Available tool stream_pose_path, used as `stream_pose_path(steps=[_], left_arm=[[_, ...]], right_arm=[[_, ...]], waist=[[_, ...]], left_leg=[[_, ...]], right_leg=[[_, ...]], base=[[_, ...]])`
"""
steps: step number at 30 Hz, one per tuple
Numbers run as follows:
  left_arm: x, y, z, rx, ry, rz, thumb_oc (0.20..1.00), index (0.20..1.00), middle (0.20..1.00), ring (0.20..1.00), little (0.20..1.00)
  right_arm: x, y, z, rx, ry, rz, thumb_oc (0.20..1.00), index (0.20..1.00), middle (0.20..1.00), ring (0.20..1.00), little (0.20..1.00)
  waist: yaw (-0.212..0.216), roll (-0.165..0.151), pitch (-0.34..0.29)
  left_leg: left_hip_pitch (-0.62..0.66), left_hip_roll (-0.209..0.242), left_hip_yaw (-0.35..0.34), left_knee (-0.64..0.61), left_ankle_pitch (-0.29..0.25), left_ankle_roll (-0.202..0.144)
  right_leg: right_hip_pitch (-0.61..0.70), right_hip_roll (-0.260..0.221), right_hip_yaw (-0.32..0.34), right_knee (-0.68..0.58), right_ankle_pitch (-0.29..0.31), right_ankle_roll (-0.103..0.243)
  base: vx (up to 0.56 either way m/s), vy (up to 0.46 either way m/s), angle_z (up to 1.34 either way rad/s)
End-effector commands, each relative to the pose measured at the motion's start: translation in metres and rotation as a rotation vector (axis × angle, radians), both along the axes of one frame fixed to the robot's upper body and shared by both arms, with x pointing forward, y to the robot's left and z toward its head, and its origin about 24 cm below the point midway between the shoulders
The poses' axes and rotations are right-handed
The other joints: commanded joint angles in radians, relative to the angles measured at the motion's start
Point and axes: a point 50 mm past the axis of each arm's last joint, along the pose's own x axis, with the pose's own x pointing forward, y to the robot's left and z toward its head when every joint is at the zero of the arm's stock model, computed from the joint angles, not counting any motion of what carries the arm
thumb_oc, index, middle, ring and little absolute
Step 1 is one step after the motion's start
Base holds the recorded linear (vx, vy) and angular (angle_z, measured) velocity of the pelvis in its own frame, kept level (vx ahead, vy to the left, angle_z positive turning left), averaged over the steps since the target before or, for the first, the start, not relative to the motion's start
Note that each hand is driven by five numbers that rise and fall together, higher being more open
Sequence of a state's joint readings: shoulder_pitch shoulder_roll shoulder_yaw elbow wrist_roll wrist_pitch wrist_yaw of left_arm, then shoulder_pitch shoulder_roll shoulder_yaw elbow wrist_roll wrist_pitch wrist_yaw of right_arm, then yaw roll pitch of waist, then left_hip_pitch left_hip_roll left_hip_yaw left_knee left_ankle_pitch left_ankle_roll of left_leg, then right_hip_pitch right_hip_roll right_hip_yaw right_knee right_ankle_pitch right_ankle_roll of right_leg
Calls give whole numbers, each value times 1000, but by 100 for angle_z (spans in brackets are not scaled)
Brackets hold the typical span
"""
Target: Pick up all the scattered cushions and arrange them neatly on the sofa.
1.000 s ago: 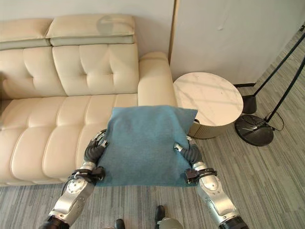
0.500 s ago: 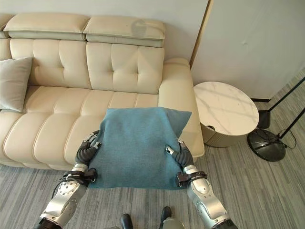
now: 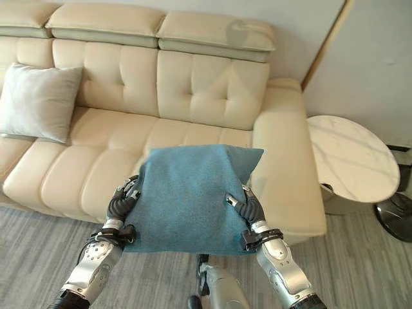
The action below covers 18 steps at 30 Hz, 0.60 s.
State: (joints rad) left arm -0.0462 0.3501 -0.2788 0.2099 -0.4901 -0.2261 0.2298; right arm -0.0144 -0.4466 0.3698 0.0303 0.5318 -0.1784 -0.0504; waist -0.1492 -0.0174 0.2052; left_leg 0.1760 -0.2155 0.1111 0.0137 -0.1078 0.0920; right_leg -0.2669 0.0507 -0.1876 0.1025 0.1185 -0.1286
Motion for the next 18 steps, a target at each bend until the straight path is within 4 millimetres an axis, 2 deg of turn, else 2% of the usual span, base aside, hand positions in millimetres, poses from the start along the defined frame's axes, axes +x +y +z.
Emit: stream_pose_path(steps=[1, 3, 4, 6, 7, 8, 9, 10, 11, 12, 13, 17, 18], left_arm=[[7, -56, 50, -40, -279, -296, 200, 200, 200, 200, 200], [8, -55, 49, -44, -274, -287, 200, 200, 200, 200, 200], [9, -56, 49, -49, -271, -289, 200, 200, 200, 200, 200], [10, -55, 49, -40, -267, -285, 200, 200, 200, 200, 200], [10, -53, 49, -33, -268, -285, 200, 200, 200, 200, 200], [10, -52, 50, -30, -271, -281, 200, 200, 200, 200, 200], [10, -52, 50, -29, -271, -281, 200, 200, 200, 200, 200], [10, -48, 49, -25, -275, -251, 200, 200, 200, 200, 200], [5, -52, 45, -35, -262, -277, 200, 200, 200, 200, 200], [4, -53, 43, -39, -243, -295, 200, 200, 200, 200, 200], [3, -50, 41, -32, -235, -290, 200, 200, 200, 200, 200], [0, -40, 38, 14, -226, -281, 200, 200, 200, 200, 200], [-1, -32, 37, 34, -224, -255, 200, 200, 200, 200, 200]], right_arm=[[6, 37, 58, 189, -305, 180, 200, 200, 200, 200, 200], [5, 32, 58, 182, -306, 156, 200, 200, 200, 200, 200], [6, 30, 58, 180, -306, 152, 200, 200, 200, 200, 200], [7, 28, 59, 174, -312, 140, 200, 200, 200, 200, 200], [7, 26, 60, 175, -314, 133, 200, 200, 200, 200, 200], [7, 25, 60, 175, -317, 126, 200, 200, 200, 200, 200], [7, 25, 60, 176, -317, 126, 200, 200, 200, 200, 200], [7, 27, 55, 131, -311, 127, 200, 200, 200, 200, 200], [5, 21, 53, 140, -306, 97, 200, 200, 200, 200, 200], [4, 20, 53, 157, -297, 98, 200, 200, 200, 200, 200], [3, 22, 53, 159, -300, 104, 200, 200, 200, 200, 200], [4, 29, 53, 153, -298, 134, 200, 200, 200, 200, 200], [6, 37, 53, 148, -296, 171, 200, 200, 200, 200, 200]], waist=[[-13, -28, -67], [-11, -38, -68], [-11, -47, -65], [1, -65, -66], [4, -75, -74], [16, -80, -70], [16, -82, -72], [30, -76, -71], [34, -73, -68], [17, -62, -73], [19, -64, -77], [35, -70, -84], [54, -67, -84]], left_leg=[[-53, 133, 2, 215, 15, -170], [-115, 152, 13, 339, 54, -203], [-145, 170, 38, 353, 42, -198], [-191, 202, 54, 300, -25, -164], [-213, 204, 40, 259, -39, -153], [-239, 220, 17, 209, -30, -152], [-240, 218, 17, 204, -25, -152], [-246, 238, -23, 136, 1, -156], [-247, 235, -35, 136, 9, -155], [-203, 245, -4, 67, 18, -153], [-197, 237, 0, 57, 17, -147], [-166, 220, 47, 23, 14, -126], [-152, 217, 66, 23, 7, -108]], right_leg=[[85, -68, 57, 18, -92, 202], [125, -63, 76, -17, -103, 186], [141, -67, 88, -30, -108, 185], [167, -80, 124, -53, -118, 198], [168, -90, 143, -62, -117, 205], [178, -89, 165, -65, -121, 211], [175, -91, 166, -66, -119, 212], [178, -94, 179, -70, -122, 216], [176, -84, 185, -58, -129, 215], [168, -73, 190, -35, -129, 220], [161, -72, 198, -29, -120, 224], [151, -69, 231, -16, -106, 240], [140, -72, 227, 26, -114, 249]], base=[[232, -101, 39], [165, -67, 9], [114, -16, 0], [152, 40, -13], [164, 86, -41], [90, 62, -80], [95, 32, -96], [62, 27, -103], [130, 152, -71], [115, 211, -68], [123, 208, -74], [78, 86, -115], [62, 56, -49]])
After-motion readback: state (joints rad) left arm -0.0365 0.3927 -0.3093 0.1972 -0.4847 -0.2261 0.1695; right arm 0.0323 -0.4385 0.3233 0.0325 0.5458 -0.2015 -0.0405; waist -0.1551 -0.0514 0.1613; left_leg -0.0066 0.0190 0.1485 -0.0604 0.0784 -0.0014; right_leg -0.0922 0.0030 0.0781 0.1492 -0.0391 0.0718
